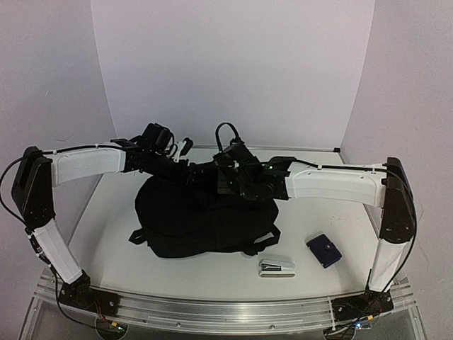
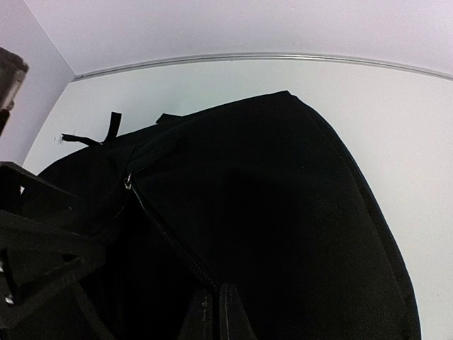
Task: Pack the student bag
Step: Adjust the student bag at the center of the board.
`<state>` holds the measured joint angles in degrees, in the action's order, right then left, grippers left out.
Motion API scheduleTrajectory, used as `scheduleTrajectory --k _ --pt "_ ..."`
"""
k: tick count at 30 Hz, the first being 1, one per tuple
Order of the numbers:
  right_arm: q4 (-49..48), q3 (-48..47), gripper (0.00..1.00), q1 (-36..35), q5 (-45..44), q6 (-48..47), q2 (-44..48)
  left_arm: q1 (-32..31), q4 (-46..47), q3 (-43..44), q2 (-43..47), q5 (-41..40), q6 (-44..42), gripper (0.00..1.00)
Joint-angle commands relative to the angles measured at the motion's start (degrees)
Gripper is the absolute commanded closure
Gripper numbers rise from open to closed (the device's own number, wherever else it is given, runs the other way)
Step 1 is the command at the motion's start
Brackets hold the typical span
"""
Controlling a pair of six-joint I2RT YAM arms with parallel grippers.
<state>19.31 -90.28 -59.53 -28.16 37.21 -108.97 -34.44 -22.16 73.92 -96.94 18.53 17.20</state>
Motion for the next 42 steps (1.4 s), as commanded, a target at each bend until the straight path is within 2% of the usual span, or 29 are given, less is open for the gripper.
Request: scheduleTrajectory --k 1,6,7,8,11,20,29,31,33,34,36,37,39,42 --pt "-1.56 -1.62 1.00 0.24 -1.55 -0.67 0.92 0.26 -2.41 3.53 -2.11 -0.82 -2.07 0.35" --pt "-1.49 -0.37 1.00 0.76 -3.64 1.68 1.41 0.26 -4.32 4.43 -2.66 -7.74 0.63 0.91" --pt "-1.42 0.28 1.00 1.20 -3.75 2.68 1.80 0.26 -4.47 3.94 -2.09 -9.50 1.50 0.97" --pt "-1.38 1.03 1.00 1.76 -3.80 3.97 2.22 0.26 -4.41 3.31 -1.02 -11.70 2.36 1.00" --pt "-1.35 3.65 1.00 3.19 -4.01 5.93 3.96 0.96 -4.12 0.41 1.83 -14.85 5.80 1.00" --pt "-1.28 7.80 1.00 5.88 -4.48 8.22 6.48 4.78 -3.30 -6.77 7.23 -17.07 16.19 1.00" --pt "-1.26 8.14 1.00 6.12 -4.74 8.06 7.33 5.47 -3.24 -8.20 7.50 -21.01 20.94 1.00" --pt "-1.54 7.87 1.00 6.10 -3.39 6.32 8.01 5.53 -0.85 -9.09 7.76 -19.02 20.06 1.00" --pt "-2.35 7.06 0.99 6.09 0.32 2.21 8.22 5.49 2.58 -9.93 7.63 -12.92 17.81 1.00" --pt "-2.39 6.54 0.94 6.09 2.10 0.38 8.24 5.52 3.85 -10.14 7.36 -9.69 16.78 1.00" --pt "-2.43 6.26 0.68 6.09 6.23 -2.71 8.99 5.53 5.00 -9.80 6.05 -5.65 14.57 0.97" --pt "-2.41 6.76 0.50 6.09 7.95 -3.16 10.02 5.53 4.70 -9.34 5.35 -4.54 14.15 0.96" --pt "-2.41 9.53 0.29 6.16 10.02 -3.36 13.05 5.53 3.82 -8.73 4.68 -4.16 13.59 0.94" --pt "-1.44 14.53 0.12 6.20 11.68 -2.92 18.97 5.53 4.17 -9.58 5.70 -5.62 13.66 0.87"
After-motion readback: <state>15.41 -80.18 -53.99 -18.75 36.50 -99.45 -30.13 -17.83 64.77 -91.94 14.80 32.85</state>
